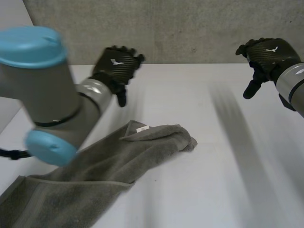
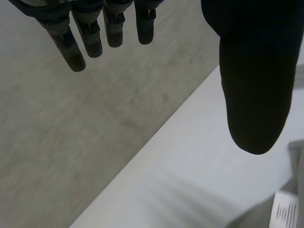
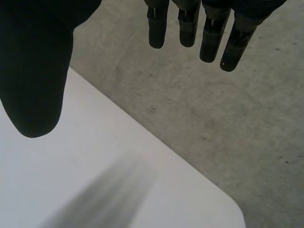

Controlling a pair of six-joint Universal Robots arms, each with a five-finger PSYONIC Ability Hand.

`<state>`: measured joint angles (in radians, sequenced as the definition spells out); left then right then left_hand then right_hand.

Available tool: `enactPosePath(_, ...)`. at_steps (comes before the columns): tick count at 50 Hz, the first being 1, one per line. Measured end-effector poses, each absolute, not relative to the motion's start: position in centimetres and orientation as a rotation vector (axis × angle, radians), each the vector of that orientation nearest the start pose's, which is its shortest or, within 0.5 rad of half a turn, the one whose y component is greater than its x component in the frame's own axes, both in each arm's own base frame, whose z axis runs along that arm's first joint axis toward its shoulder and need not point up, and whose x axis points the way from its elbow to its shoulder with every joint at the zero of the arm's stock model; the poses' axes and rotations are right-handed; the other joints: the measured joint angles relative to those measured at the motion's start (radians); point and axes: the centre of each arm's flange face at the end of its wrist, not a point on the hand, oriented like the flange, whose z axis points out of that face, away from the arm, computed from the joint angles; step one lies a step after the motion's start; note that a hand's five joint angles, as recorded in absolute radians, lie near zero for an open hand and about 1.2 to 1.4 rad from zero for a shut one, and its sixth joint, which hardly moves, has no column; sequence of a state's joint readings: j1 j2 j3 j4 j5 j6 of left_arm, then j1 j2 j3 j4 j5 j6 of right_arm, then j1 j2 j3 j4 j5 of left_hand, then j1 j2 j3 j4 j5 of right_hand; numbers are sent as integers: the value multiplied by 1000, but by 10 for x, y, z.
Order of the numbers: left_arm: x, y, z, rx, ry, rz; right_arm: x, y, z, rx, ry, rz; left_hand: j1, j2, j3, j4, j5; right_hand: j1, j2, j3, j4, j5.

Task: Fold the laundry

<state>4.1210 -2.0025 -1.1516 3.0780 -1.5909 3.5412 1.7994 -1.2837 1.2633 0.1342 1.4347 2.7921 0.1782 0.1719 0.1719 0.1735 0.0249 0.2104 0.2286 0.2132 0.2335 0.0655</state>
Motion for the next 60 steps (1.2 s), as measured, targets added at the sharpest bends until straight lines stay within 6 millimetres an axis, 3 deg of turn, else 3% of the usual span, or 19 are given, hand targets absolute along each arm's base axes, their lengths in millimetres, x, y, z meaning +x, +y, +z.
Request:
enactPosePath(3, -305, -261, 280, 1053, 2178, -2139, 229, -315, 290, -833, 2174, -2044, 4, 8, 7, 4, 0, 0, 0, 0, 0, 0)
enactPosePath(4, -305, -261, 280, 1053, 2178, -2139, 229, -315, 290, -833, 2174, -2044, 4, 8, 7, 4, 0, 0, 0, 0, 0, 0)
enactPosePath(5, -291, -260, 278, 1023, 2229, -2074, 234, -311, 286, -861, 2162, -2017, 13, 24, 24, 21, 1, 0, 0, 0, 0, 0)
enactPosePath(10, -259, -249, 267, 979, 2375, -1865, 248, -298, 276, -949, 2123, -1943, 43, 48, 48, 46, 22, 0, 0, 0, 0, 0)
enactPosePath(16, -223, -220, 246, 940, 2590, -1510, 271, -274, 258, -1125, 2055, -1842, 48, 56, 56, 53, 29, 0, 0, 0, 0, 0)
enactPosePath(22, -201, -192, 235, 899, 2696, -1308, 295, -249, 234, -1325, 1973, -1731, 48, 56, 56, 53, 29, 0, 0, 0, 0, 0)
enactPosePath(33, -185, -164, 221, 875, 2738, -1208, 327, -219, 192, -1565, 1842, -1594, 48, 56, 56, 53, 29, 0, 0, 0, 0, 0)
enactPosePath(42, -179, -168, 205, 831, 2744, -1193, 340, -221, 168, -1605, 1787, -1628, 45, 48, 50, 47, 21, 8, 19, 34, 16, 18)
enactPosePath(53, -180, -177, 195, 817, 2728, -1231, 346, -230, 138, -1684, 1743, -1679, 49, 58, 59, 57, 31, 168, 200, 223, 203, 178)
enactPosePath(56, -182, -177, 191, 829, 2735, -1216, 348, -233, 133, -1693, 1731, -1700, 94, 94, 94, 93, 68, 510, 619, 610, 590, 550)
enactPosePath(57, -182, -177, 191, 829, 2735, -1216, 348, -233, 133, -1693, 1731, -1700, 94, 94, 94, 93, 68, 510, 619, 610, 590, 550)
enactPosePath(59, -184, -177, 186, 844, 2747, -1187, 349, -237, 132, -1686, 1717, -1737, 132, 138, 138, 135, 109, 737, 921, 930, 916, 870)
enactPosePath(60, -184, -177, 184, 848, 2751, -1178, 350, -238, 132, -1683, 1715, -1746, 135, 141, 141, 140, 113, 737, 921, 930, 916, 870)
